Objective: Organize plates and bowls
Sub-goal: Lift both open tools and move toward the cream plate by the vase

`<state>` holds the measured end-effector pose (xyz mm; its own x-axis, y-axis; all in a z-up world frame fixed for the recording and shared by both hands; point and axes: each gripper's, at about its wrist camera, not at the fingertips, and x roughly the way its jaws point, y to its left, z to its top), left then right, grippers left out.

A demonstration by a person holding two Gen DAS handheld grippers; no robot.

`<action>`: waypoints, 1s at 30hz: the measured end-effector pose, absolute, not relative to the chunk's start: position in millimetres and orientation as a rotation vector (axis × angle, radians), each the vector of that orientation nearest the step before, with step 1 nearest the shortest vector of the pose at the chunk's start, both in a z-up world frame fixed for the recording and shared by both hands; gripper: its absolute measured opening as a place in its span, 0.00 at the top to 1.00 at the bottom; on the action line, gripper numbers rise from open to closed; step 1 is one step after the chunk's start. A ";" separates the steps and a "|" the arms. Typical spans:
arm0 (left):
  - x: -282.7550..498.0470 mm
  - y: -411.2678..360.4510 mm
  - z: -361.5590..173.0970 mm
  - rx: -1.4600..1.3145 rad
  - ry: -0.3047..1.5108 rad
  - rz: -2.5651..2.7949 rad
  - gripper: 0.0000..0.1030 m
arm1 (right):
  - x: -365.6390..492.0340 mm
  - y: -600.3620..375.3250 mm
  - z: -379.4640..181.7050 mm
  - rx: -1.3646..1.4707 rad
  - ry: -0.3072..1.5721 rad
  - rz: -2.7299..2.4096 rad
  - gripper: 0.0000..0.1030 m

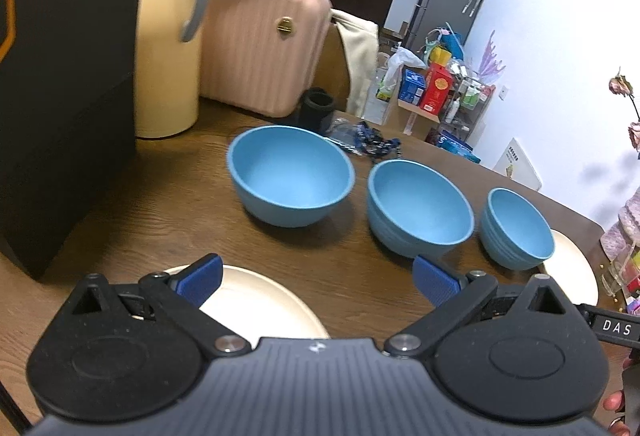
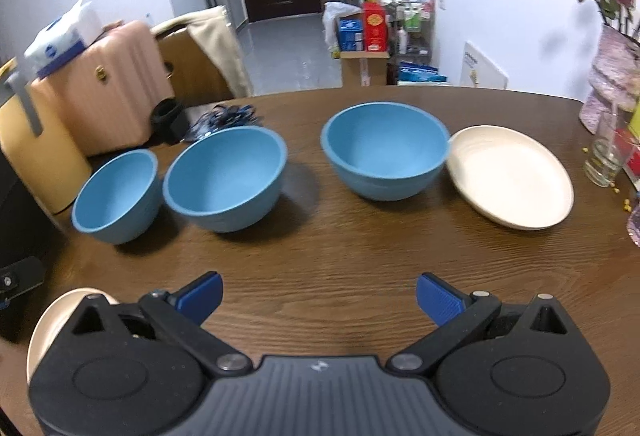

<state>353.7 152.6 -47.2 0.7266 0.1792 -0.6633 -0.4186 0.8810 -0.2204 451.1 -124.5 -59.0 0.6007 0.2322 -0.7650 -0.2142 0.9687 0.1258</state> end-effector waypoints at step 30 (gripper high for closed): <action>513.6 -89.2 -80.4 -0.344 0.677 0.109 0.00 | 543.2 -369.7 -91.9 0.285 0.719 -0.082 0.00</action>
